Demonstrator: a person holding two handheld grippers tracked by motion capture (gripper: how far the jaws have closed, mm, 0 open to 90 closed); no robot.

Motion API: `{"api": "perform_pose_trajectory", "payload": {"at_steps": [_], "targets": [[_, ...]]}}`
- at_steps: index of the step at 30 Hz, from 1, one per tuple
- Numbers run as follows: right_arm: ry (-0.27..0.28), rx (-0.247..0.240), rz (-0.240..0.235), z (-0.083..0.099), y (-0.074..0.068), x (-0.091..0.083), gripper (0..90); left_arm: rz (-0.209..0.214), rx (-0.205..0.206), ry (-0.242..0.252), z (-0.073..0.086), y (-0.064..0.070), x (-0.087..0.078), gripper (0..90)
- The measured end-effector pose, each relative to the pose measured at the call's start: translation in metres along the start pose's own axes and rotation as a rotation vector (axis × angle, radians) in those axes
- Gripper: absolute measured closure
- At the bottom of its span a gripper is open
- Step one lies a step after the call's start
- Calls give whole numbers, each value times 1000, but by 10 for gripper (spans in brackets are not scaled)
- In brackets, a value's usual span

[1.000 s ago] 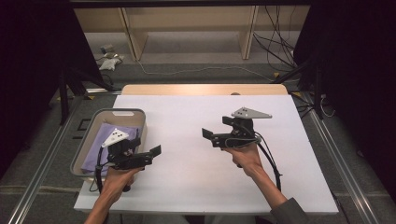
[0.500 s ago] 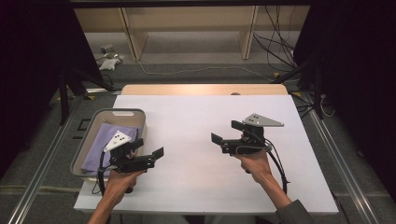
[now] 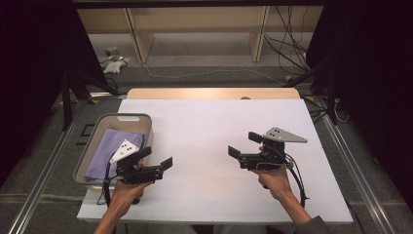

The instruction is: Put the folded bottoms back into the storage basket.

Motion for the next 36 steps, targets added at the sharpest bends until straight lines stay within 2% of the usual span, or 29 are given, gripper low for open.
{"api": "perform_pose_trajectory", "payload": {"at_steps": [8, 18, 24, 27, 32, 36], "targets": [[11, -1, 10, 5, 2, -10, 49, 9, 15, 23, 1, 2, -2, 65], [30, -32, 23, 13, 1, -24, 52, 17, 26, 47, 4, 1, -5, 64], [26, -48, 32, 19, 1, -32, 53, 28, 49, 58, 7, 4, -7, 63], [27, -44, 34, 22, 1, -37, 53, 27, 78, 72, 8, 6, -9, 56], [39, -49, 39, 26, 1, -44, 53, 42, 93, 86, 8, 8, -11, 49], [36, -55, 41, 30, 0, -48, 53, 35, 110, 90, 10, 9, -11, 34]]}}
Point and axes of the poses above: each handheld gripper's, and its own axes: x roughly forward along the jaws, z roughly out of its underside, y roughly to its right, the point moved 6 cm from there along x, roughly forward along the jaws, and after that the axes turned 7 degrees about -z, right-handed, at the moved point
